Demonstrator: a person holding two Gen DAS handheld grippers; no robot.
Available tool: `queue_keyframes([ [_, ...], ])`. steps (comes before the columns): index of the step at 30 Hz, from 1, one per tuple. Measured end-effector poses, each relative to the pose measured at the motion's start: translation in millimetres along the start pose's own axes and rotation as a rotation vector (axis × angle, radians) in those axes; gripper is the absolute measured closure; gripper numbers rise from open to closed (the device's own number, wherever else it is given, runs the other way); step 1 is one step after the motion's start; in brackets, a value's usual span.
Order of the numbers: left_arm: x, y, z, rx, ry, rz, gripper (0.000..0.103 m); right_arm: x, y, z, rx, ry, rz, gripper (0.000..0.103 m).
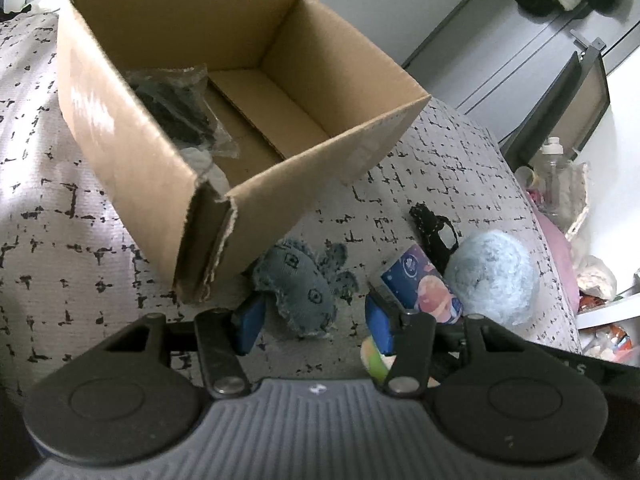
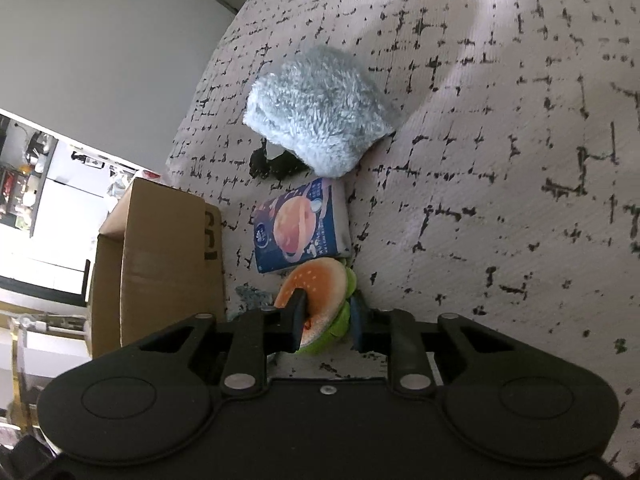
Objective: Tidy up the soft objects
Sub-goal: 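Grasp the grey fish plush with the left gripper while the right grasps the burger plush, then carry the fish plush and burger plush over the cardboard box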
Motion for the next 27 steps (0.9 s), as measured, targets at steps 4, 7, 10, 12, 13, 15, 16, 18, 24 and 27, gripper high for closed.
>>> queue_keyframes([
  [4, -6, 2, 0, -0.007, -0.025, 0.003, 0.081, 2, -4, 0, 0.012, -0.032, -0.020, 0.080],
  [7, -11, 2, 1, -0.020, -0.043, -0.004, 0.087, 5, -9, -1, 0.026, -0.039, -0.022, 0.080],
  [10, -10, -4, 0, -0.020, -0.033, 0.004, 0.089, 6, -14, -1, 0.036, -0.041, -0.017, 0.081],
  [12, -7, -9, -1, -0.020, -0.027, -0.001, 0.089, 6, -19, -2, 0.043, -0.043, -0.008, 0.081],
  [13, -6, -11, -2, -0.021, -0.022, -0.007, 0.090, 6, -22, -2, 0.047, -0.044, -0.003, 0.081],
  [15, 0, -17, -3, -0.013, -0.001, -0.011, 0.090, 6, -24, -3, 0.052, -0.039, 0.003, 0.081],
  [16, 2, -21, -4, -0.008, 0.021, 0.000, 0.090, 7, -26, -3, 0.054, -0.036, 0.005, 0.082],
  [18, 7, -26, -5, -0.012, 0.040, -0.002, 0.090, 8, -32, -3, 0.063, -0.036, 0.012, 0.082],
  [24, 21, -45, -9, -0.005, 0.098, -0.011, 0.090, 2, -52, -2, 0.108, -0.053, 0.040, 0.082],
  [27, 26, -53, -7, 0.008, 0.142, 0.001, 0.090, 0, -60, 0, 0.130, -0.055, 0.052, 0.082],
])
Point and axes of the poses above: each gripper's, at about its wrist camera, not at the fingertips, and y roughly the way its jaws point, x to its right, z to its top, the point moved 10 cm from there along y, roughly the way its jaws point, and after that the axes turned 1 degree about -x, right-handed, at the moved point
